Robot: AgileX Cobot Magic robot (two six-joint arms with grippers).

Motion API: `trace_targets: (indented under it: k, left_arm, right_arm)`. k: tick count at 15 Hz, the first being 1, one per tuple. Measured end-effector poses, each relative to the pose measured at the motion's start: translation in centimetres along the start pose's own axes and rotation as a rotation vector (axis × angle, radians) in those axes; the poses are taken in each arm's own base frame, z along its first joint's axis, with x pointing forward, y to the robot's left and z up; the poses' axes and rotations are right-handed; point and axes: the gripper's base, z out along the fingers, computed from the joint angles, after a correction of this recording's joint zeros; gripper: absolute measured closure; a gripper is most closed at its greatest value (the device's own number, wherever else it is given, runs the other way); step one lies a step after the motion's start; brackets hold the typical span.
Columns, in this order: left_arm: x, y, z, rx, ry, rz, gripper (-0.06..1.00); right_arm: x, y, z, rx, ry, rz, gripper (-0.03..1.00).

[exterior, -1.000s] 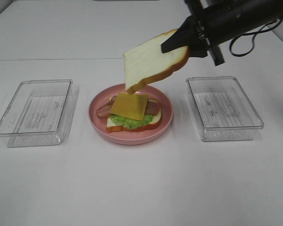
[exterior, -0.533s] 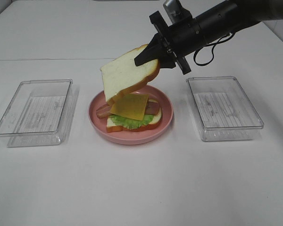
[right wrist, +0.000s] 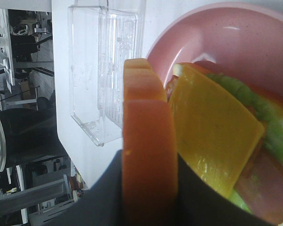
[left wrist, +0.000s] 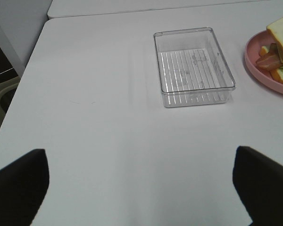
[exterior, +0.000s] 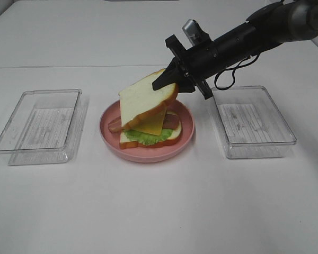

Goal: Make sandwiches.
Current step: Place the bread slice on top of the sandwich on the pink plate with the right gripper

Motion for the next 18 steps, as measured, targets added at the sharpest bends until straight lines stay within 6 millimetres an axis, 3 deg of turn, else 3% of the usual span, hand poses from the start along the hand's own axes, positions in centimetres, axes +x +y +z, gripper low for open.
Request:
trace_targets:
  k: [4,11,13,14,16,18]
  left_arm:
    - [0.0,0.0,0.0,0.0,0.0,0.0,-0.04]
    - [0.0,0.0,0.0,0.0,0.0,0.0,-0.04]
    - [0.0,0.0,0.0,0.0,0.0,0.0,-0.04]
    - [0.0,0.0,0.0,0.0,0.0,0.0,-0.04]
    - [0.0,0.0,0.0,0.0,0.0,0.0,-0.04]
    - [0.0,0.0,0.0,0.0,0.0,0.0,-0.04]
  right_arm:
    - [-0.1,-1.2,0.7,0.026,0.009,0.015,0.74]
    - [-0.1,-1.5,0.7,0.059,0.003,0.047,0.73]
    - [-0.1,-1.5,0.7,0.066,0.003,0.046,0.58]
    - [-0.1,-1.6,0.6,0.072,0.007,0.042,0.35]
    - [0.1,-1.8,0.6,0.096,0.023,0.028,0.26]
    - [0.2,-1.8,0.3,0.131,0.032,0.001,0.24]
